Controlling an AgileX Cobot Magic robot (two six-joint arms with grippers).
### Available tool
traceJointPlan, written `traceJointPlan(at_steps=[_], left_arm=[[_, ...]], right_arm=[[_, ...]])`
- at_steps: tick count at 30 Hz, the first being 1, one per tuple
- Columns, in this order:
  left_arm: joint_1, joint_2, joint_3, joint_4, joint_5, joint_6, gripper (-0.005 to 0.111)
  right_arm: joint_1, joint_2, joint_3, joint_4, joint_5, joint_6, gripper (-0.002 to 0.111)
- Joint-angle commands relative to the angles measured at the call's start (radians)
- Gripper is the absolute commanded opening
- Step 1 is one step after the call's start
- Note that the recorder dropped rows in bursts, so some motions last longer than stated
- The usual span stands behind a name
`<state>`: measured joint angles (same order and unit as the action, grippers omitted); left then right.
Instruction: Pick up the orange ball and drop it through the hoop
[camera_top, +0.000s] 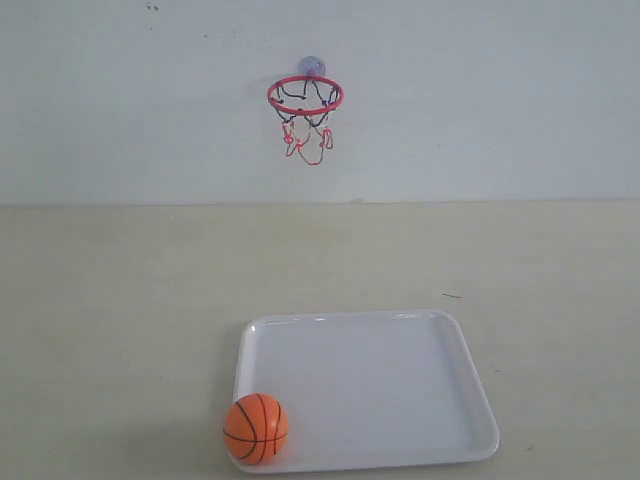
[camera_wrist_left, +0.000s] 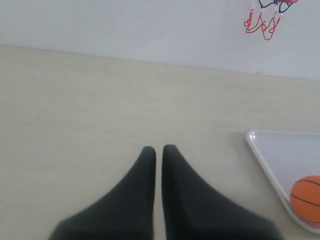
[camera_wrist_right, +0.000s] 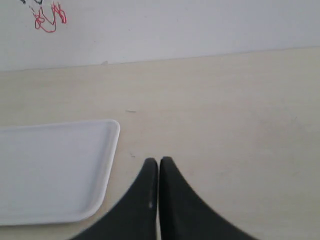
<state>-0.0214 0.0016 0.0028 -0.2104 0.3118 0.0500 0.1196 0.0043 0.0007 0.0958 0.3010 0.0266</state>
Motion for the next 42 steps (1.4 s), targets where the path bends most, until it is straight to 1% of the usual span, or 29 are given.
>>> traceJointPlan(at_steps=[1,2,4,6,7,8,9,10,12,14,18,25,27,28,30,31,32,33,35,37,39,42], left_arm=[[0.001,-0.002,-0.003,-0.002,-0.013,-0.002,0.004],[0.001,-0.002,-0.003,-0.002,-0.013,-0.002,0.004],[0.001,-0.002,-0.003,-0.002,-0.013,-0.002,0.004],[0.001,-0.002,-0.003,-0.002,-0.013,-0.002,0.004],[0.001,-0.002,-0.003,-0.002,-0.013,-0.002,0.004],[0.001,-0.002,-0.003,-0.002,-0.013,-0.002,0.004],[0.001,-0.002,-0.003,-0.002,-0.013,-0.002,0.004],[0.001,-0.002,-0.003,-0.002,-0.013,-0.002,0.004],[0.001,-0.002,-0.003,-0.002,-0.013,-0.002,0.004],[0.001,-0.002,-0.003,-0.002,-0.013,-0.002,0.004],[0.001,-0.002,-0.003,-0.002,-0.013,-0.002,0.004],[0.001,-0.002,-0.003,-0.002,-0.013,-0.002,0.004],[0.001,-0.002,-0.003,-0.002,-0.013,-0.002,0.004],[0.001,-0.002,-0.003,-0.002,-0.013,-0.002,0.004],[0.001,-0.002,-0.003,-0.002,-0.013,-0.002,0.004],[0.001,-0.002,-0.003,-0.002,-0.013,-0.002,0.004],[0.001,-0.002,-0.003,-0.002,-0.013,-0.002,0.004],[0.001,-0.002,-0.003,-0.002,-0.013,-0.002,0.004],[0.001,-0.002,-0.003,-0.002,-0.013,-0.002,0.004],[0.001,-0.002,-0.003,-0.002,-0.013,-0.002,0.004],[0.001,-0.002,-0.003,-0.002,-0.013,-0.002,0.004],[0.001,-0.002,-0.003,-0.002,-0.013,-0.002,0.004]], right_arm=[[0.003,-0.004,-0.001,-0.001,-0.26,-0.003,0.0],[0.003,-0.004,-0.001,-0.001,-0.335,-0.003,0.0],[0.003,-0.004,-0.001,-0.001,-0.609,-0.003,0.0],[0.003,-0.004,-0.001,-0.001,-0.97,0.016,0.0],[0.003,-0.004,-0.001,-0.001,-1.117,0.063,0.0],[0.003,-0.004,-0.004,0.03,-1.16,0.086,0.0],[0.003,-0.004,-0.066,0.056,-1.088,0.147,0.0],[0.003,-0.004,-0.143,0.06,-0.914,0.195,0.0],[0.003,0.071,-0.319,0.054,-0.514,0.199,0.0],[0.003,0.169,-0.421,0.054,-0.285,0.193,0.0],[0.003,0.364,-0.522,0.054,0.03,0.191,0.0],[0.003,0.55,-0.535,0.06,0.365,0.185,0.0],[0.005,0.585,-0.535,0.087,0.404,0.069,0.0],[0.012,0.608,-0.535,0.158,0.409,-0.066,0.0],[0.035,0.644,-0.535,0.328,0.415,-0.266,0.001],[0.053,0.678,-0.535,0.463,0.428,-0.432,0.006],[0.072,0.702,-0.535,0.541,0.439,-0.522,0.011],[0.089,0.731,-0.535,0.614,0.439,-0.598,0.019],[0.141,0.814,-0.544,0.67,0.423,-0.655,0.036],[0.204,0.913,-0.571,0.669,0.402,-0.662,0.047],[0.272,1.02,-0.61,0.669,0.381,-0.671,0.047],[0.414,1.163,-0.689,0.658,0.286,-0.681,0.047]])
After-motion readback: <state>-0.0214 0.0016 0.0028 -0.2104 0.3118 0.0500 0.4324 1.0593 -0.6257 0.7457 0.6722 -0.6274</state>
